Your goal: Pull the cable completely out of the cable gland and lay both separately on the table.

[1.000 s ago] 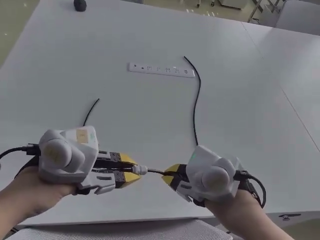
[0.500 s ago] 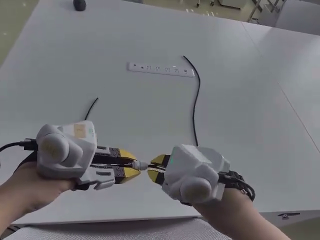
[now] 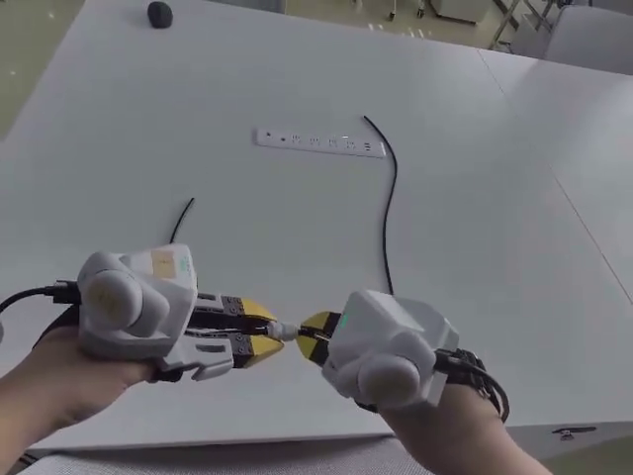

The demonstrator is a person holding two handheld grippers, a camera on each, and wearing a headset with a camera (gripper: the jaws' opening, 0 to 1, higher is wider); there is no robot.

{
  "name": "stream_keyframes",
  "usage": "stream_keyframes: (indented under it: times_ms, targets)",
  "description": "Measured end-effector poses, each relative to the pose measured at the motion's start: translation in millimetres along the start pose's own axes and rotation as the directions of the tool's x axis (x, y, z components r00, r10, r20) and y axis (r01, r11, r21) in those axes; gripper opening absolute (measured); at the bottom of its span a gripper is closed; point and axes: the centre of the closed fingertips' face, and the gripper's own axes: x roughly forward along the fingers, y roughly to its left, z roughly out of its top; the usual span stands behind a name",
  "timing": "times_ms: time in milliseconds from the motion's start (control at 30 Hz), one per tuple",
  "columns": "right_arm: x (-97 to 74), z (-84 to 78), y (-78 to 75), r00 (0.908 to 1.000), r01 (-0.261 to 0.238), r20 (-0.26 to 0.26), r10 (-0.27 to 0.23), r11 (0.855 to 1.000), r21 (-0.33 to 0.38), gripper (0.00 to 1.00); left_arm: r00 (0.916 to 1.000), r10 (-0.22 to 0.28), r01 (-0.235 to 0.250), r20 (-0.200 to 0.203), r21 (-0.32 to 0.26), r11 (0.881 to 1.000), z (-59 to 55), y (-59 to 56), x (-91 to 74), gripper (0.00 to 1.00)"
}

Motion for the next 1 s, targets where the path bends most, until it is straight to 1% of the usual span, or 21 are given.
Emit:
stream_keyframes:
  times_ms: [167,233,367,400,533,767,833,1000]
  targets:
    - [-0.4,-2.3,-1.3,1.0000,-0.006,0.001,0.006,0.999,0.054,0.00,1.0000,-0.001,0.001,-0.001,0.006,1.000,1.3,0.1,0.3,0.15]
    - [-1.0,-4.5,-3.4,1.0000,0.003,-0.001,-0.003,0.998,0.068,0.00,1.0000,0.002,-0.002,0.001,0.008,1.000,2.5,0.7,-0.3,0.15]
    - [-1.6,-13.3,-7.8,0.9998,0.013,-0.014,-0.012,0.993,0.116,0.00,1.0000,0.005,-0.005,0.000,0.011,1.000,2.9,1.9,-1.5,0.15]
    - [-1.6,-17.0,-8.5,0.9997,0.012,-0.022,-0.009,0.990,0.139,0.00,1.0000,0.005,-0.005,0.000,0.010,1.000,3.0,2.1,-1.8,0.15]
    - [-2.3,-26.0,-13.4,0.9993,0.024,-0.034,-0.018,0.984,0.175,0.00,1.0000,0.005,-0.005,0.001,0.007,1.000,2.8,2.9,-2.2,0.15]
    - [-1.1,-48.9,-21.9,0.9967,0.050,-0.074,-0.033,0.969,0.242,0.00,1.0000,0.002,-0.002,0.001,0.006,1.000,3.5,1.3,-0.4,0.15]
    - [-1.3,-54.3,-23.2,0.9960,0.054,-0.083,-0.033,0.962,0.268,0.00,1.0000,0.001,-0.001,0.003,0.004,1.000,3.9,0.8,0.3,0.15]
    - [-1.6,-58.4,-21.0,0.9956,0.054,-0.089,-0.031,0.959,0.277,0.00,1.0000,-0.002,0.002,0.001,0.001,1.000,2.6,-1.2,2.9,0.15]
